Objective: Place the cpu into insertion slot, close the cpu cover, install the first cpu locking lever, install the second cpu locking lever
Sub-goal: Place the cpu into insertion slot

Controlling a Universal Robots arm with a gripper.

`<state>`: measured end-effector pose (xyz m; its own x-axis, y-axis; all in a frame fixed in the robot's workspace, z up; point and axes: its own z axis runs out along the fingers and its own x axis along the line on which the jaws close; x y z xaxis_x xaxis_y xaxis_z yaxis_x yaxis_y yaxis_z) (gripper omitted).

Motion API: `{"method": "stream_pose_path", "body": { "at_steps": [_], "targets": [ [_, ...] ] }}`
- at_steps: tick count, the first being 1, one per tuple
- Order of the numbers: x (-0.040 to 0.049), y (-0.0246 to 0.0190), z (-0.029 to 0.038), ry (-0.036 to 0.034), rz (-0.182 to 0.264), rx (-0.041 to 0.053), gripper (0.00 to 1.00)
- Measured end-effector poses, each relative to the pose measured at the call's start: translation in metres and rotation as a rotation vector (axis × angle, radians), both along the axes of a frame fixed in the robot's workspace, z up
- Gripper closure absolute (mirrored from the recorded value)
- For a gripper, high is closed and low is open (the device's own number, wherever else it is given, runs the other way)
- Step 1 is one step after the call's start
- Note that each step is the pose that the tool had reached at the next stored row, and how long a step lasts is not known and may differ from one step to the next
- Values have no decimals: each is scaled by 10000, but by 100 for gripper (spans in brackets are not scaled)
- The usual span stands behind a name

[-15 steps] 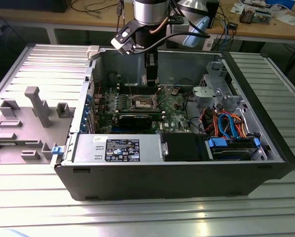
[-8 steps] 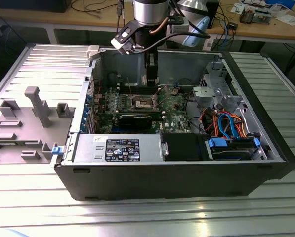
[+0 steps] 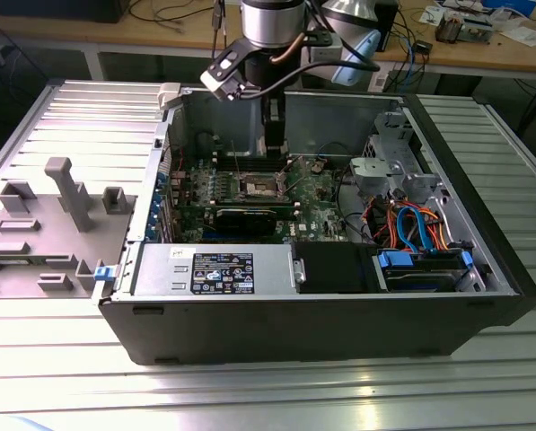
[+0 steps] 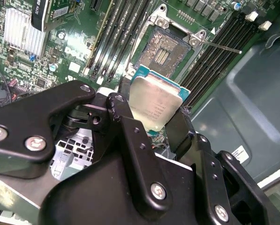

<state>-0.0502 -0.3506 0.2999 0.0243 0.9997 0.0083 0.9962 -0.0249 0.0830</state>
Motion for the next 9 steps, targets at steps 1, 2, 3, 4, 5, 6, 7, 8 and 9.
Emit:
{"method": "stream_pose_path", "body": {
  "at_steps": [1, 2, 3, 4, 5, 6, 7, 8, 9],
  "targets": [
    [-1, 0, -7, 0, 2, 0, 45],
    [-1, 0, -14, 0, 2, 0, 45],
    [-3, 0, -20, 0, 0, -1, 45],
    [-4, 0, -26, 0, 0, -1, 45],
    [-5, 0, -35, 0, 0, 0, 45],
    [-5, 0, -41, 0, 2, 0, 45],
    [-7, 0, -56, -1, 12, -1, 45],
    [-7, 0, -76, -1, 62, 0, 45],
    [-9, 0, -94, 0, 143, 0, 45]
  ]
}}
